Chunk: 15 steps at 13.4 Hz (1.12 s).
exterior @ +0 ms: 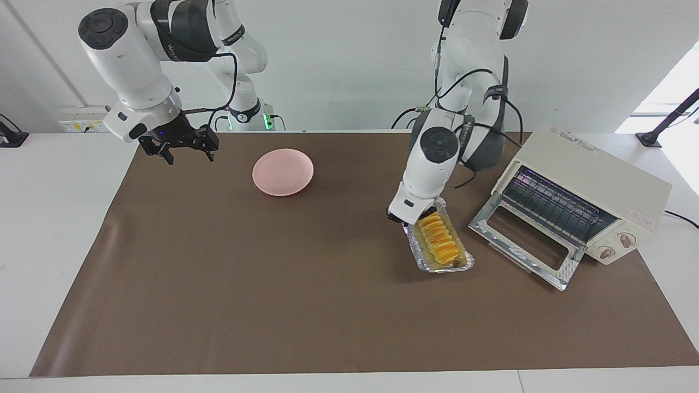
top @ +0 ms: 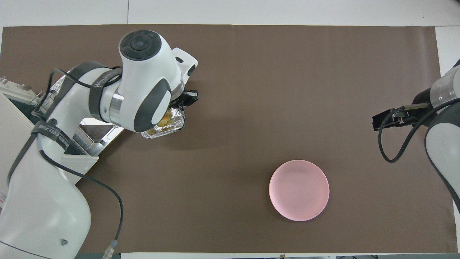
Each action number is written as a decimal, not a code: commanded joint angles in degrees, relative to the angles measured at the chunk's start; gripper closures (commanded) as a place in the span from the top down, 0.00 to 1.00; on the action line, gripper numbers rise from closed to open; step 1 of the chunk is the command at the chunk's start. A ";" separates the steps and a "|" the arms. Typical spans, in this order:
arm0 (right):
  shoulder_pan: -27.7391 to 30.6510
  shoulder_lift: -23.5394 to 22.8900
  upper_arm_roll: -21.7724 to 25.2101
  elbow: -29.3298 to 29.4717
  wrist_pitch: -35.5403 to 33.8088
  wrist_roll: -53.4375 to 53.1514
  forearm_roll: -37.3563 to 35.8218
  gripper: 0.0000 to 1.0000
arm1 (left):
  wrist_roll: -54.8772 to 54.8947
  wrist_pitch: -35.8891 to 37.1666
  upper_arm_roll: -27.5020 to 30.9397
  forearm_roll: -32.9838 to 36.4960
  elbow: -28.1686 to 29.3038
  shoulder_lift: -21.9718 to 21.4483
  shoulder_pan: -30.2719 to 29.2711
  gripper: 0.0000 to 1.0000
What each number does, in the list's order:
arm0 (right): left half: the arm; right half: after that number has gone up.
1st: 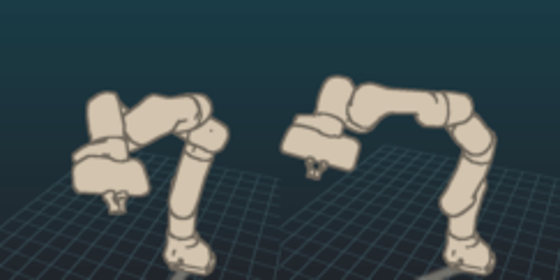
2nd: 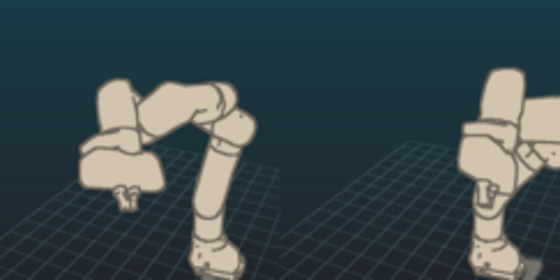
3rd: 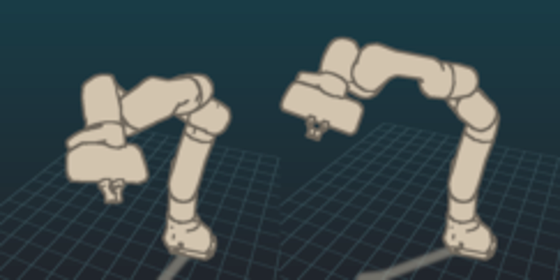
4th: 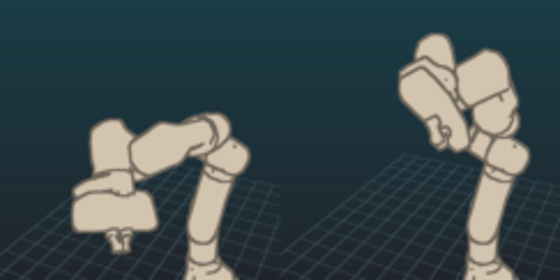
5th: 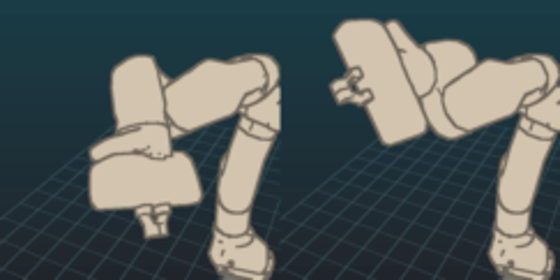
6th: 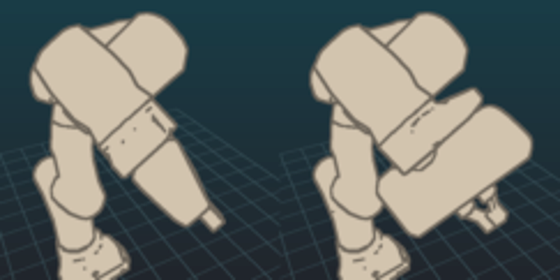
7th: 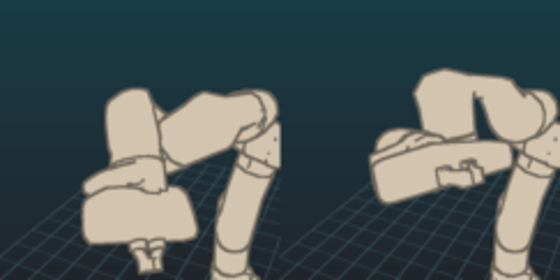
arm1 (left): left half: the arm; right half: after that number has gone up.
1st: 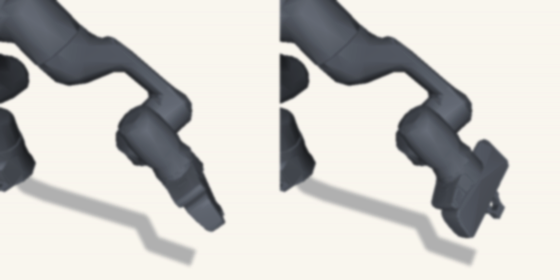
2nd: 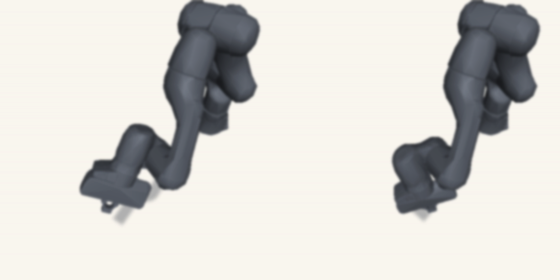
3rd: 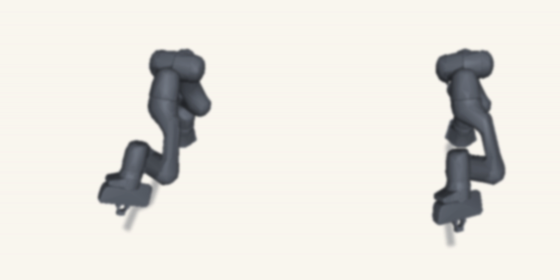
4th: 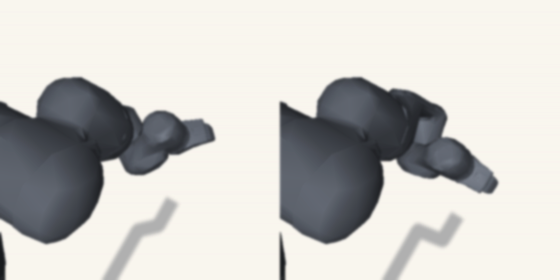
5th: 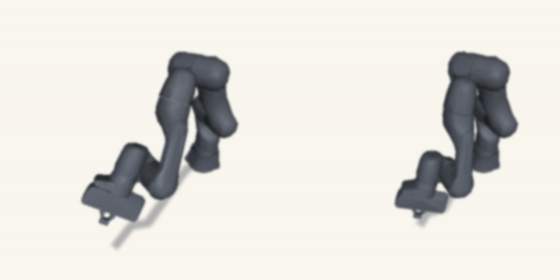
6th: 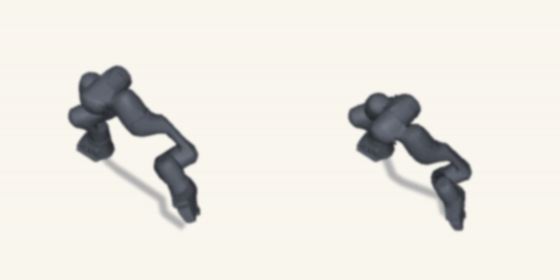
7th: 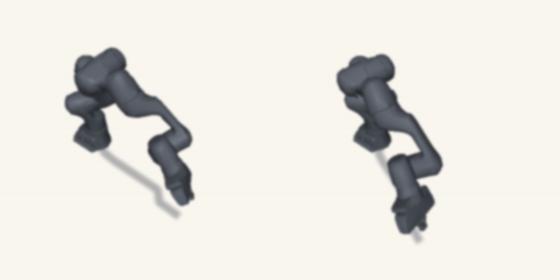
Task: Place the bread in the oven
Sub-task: 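Lift the foil tray with the left gripper and carry it to the oven, then lower the foil tray into the oven opening with the left gripper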
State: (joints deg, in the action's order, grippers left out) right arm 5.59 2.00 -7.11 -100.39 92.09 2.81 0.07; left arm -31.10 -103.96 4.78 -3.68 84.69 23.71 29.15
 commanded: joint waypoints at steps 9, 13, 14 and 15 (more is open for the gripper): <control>1.00 1.69 -0.89 -1.29 0.20 1.59 -0.78 1.00 | -11.00 7.72 15.61 0.07 0.38 -0.15 -4.53 0.00; 1.00 1.69 -0.89 -1.29 0.20 1.50 -0.78 1.00 | -11.26 7.54 18.15 0.25 4.69 -1.64 -5.60 0.00; 1.00 1.69 -0.89 -1.29 0.20 1.50 -0.78 1.00 | -11.26 7.80 18.94 0.25 5.39 -1.82 -5.60 0.00; 1.00 1.69 -0.89 -1.29 0.20 1.50 -0.78 1.00 | -11.26 8.07 19.82 0.34 6.10 -1.99 -5.60 0.00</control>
State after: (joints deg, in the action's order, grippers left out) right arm 5.59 2.45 -7.23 -100.40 92.09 2.82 0.07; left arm -41.18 -96.70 23.30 -3.65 87.68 24.06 23.15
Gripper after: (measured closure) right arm 0.000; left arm 0.982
